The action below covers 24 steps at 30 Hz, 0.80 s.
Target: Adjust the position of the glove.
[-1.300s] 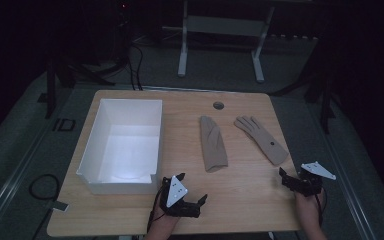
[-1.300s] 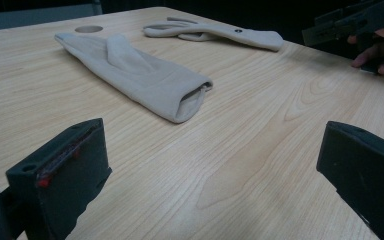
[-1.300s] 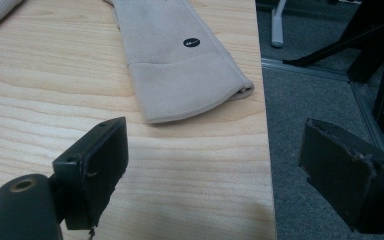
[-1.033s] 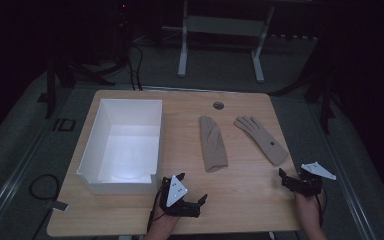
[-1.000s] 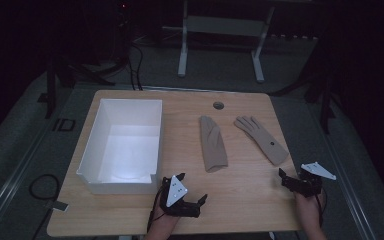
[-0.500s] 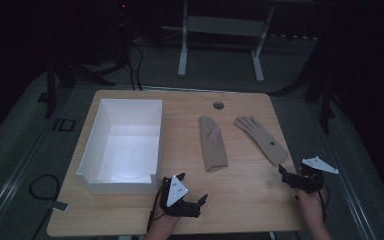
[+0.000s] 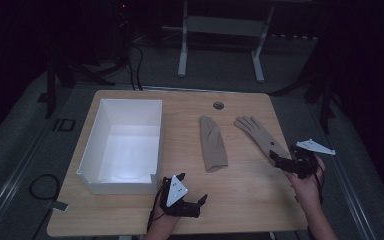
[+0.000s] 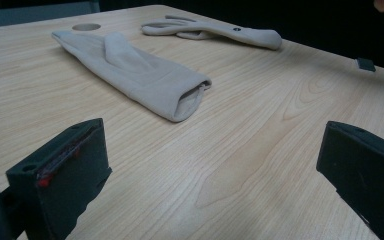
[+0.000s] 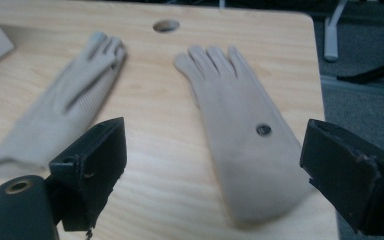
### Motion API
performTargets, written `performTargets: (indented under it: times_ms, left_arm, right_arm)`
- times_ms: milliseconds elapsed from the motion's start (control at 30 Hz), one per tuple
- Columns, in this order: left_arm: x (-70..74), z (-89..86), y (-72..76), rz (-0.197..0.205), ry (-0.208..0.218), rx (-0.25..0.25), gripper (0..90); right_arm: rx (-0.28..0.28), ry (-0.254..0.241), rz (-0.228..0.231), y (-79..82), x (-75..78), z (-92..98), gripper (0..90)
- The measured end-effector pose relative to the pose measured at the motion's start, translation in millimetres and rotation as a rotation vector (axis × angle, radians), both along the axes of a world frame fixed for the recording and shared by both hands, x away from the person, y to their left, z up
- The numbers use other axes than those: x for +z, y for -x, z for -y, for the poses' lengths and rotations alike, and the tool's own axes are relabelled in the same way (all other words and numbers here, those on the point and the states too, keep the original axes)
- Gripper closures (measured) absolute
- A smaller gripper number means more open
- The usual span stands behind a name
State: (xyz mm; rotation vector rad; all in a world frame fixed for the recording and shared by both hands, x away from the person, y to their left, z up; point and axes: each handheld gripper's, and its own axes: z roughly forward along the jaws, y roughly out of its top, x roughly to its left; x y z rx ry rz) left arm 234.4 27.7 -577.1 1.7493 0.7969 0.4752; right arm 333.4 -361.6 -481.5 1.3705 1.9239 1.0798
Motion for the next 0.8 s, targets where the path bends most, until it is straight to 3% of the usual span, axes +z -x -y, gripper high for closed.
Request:
performTargets:
  times_ms: [467, 733, 800]
  left_arm:
    - [-0.1, -0.2, -0.1, 0.0, 0.005, 0.002, 0.5]
    - [-0.1, -0.2, -0.2, -0.002, 0.005, 0.003, 0.6]
    - [-0.1, -0.1, -0.2, -0.001, 0.004, 0.002, 0.5]
  right_arm:
    - [0.079, -0.015, 0.02, -21.9, 26.8, -42.2, 20.5]
    - [0.113, -0.028, -0.003, -34.0, 34.3, -66.7, 20.1]
    - [0.121, -0.03, -0.013, -36.9, 35.2, -73.3, 23.4]
